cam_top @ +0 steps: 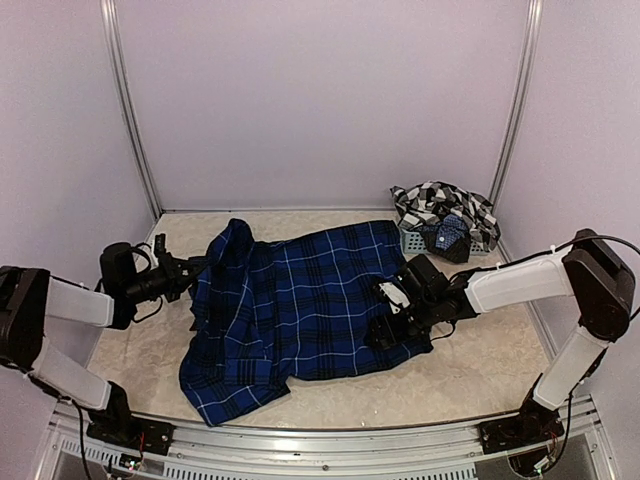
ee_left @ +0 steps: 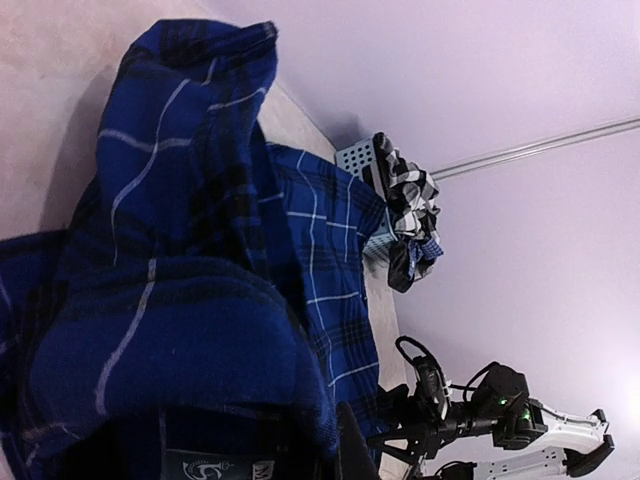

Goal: Fold and stack the long sleeve shirts
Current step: Smooth out the flattened shirt at the center of the board.

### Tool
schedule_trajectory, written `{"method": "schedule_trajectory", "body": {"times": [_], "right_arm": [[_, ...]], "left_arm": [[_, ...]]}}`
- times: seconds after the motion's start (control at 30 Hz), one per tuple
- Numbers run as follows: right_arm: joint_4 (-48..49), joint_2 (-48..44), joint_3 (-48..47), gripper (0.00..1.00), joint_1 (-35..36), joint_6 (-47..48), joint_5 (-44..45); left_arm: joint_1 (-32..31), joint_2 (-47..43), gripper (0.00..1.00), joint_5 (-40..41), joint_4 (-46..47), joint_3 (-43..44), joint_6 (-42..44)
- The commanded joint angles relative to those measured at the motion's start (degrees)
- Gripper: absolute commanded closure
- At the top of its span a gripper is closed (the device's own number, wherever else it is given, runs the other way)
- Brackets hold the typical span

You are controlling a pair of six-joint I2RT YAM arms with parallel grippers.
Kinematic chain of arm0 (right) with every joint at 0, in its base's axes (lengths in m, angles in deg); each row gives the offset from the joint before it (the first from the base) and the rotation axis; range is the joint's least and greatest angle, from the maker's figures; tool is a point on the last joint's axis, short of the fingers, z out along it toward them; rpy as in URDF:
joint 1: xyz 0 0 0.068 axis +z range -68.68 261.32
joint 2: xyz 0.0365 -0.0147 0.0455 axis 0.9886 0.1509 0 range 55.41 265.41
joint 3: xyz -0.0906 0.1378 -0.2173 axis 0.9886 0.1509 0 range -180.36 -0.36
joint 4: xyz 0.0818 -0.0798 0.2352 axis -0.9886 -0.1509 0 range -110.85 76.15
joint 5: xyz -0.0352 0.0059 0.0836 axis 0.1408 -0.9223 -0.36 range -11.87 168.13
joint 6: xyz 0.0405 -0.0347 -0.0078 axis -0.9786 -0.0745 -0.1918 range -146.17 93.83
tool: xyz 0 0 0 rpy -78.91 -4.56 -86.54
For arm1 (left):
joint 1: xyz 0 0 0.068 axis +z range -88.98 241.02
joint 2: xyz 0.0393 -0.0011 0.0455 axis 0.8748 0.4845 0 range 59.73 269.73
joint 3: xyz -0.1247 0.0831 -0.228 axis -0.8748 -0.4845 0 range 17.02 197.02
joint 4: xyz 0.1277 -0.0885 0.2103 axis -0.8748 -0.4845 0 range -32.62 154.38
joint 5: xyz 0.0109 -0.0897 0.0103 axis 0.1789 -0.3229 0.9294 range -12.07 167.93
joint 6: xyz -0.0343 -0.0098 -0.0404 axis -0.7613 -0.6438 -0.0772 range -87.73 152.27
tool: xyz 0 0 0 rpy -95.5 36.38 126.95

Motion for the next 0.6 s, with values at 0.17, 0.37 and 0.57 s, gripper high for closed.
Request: {"method": "schedule_trajectory", "body": {"times": [0.17,0.37,0.57], "right_arm": [[-4.0,2.9,1.7,0.26,0.5,-0.3,0.9],[-3.9,2.6,2.0,0.26,0.5,-0.2,0.6],[-3.0,2.6,2.5,0.26,0.5,-0.2,0.2]], "left_arm": [[7.5,15.4,1.00,-8.8,40.4,-9.1,-21.7],[8.5,13.2,1.00,-6.7,25.9,-7.9,-13.7],[9.8,0.9,0.94,5.0,-10.3,-0.7,8.2]]}}
